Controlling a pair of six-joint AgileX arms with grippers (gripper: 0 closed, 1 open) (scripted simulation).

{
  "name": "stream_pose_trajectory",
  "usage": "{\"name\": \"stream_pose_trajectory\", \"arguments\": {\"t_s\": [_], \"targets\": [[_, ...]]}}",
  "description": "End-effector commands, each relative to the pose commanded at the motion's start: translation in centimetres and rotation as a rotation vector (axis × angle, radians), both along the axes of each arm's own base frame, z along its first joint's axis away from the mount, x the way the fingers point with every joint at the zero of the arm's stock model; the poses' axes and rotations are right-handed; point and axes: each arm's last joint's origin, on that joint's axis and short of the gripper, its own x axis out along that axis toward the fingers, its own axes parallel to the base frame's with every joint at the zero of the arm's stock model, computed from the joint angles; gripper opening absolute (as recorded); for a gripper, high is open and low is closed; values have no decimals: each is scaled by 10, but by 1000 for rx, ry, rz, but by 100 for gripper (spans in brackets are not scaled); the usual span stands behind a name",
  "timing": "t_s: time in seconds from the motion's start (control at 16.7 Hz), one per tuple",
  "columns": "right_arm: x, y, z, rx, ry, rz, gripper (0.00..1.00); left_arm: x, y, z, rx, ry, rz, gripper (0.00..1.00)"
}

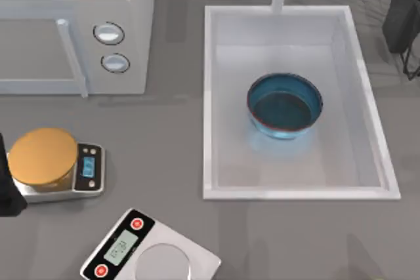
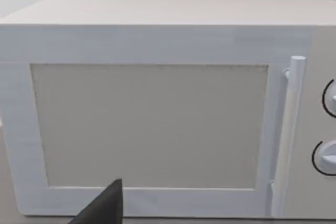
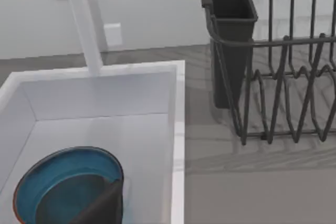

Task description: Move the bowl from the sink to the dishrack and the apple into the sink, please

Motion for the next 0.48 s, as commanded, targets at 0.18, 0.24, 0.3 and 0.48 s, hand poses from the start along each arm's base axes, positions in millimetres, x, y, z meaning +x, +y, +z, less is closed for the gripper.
{"name": "stream_pose_trajectory", "arguments": {"t_s": [0.18, 0.24, 0.3, 0.48], "targets": [[25, 9, 44, 54, 154, 21, 100, 0, 0, 0, 0, 0, 0, 100], [37, 14, 59, 70, 209, 27, 100, 0, 0, 0, 0, 0, 0, 100], [51, 20, 73, 84, 267, 32, 100, 0, 0, 0, 0, 0, 0, 100], [105, 44, 106, 112, 443, 41, 100, 0, 0, 0, 0, 0, 0, 100]]}}
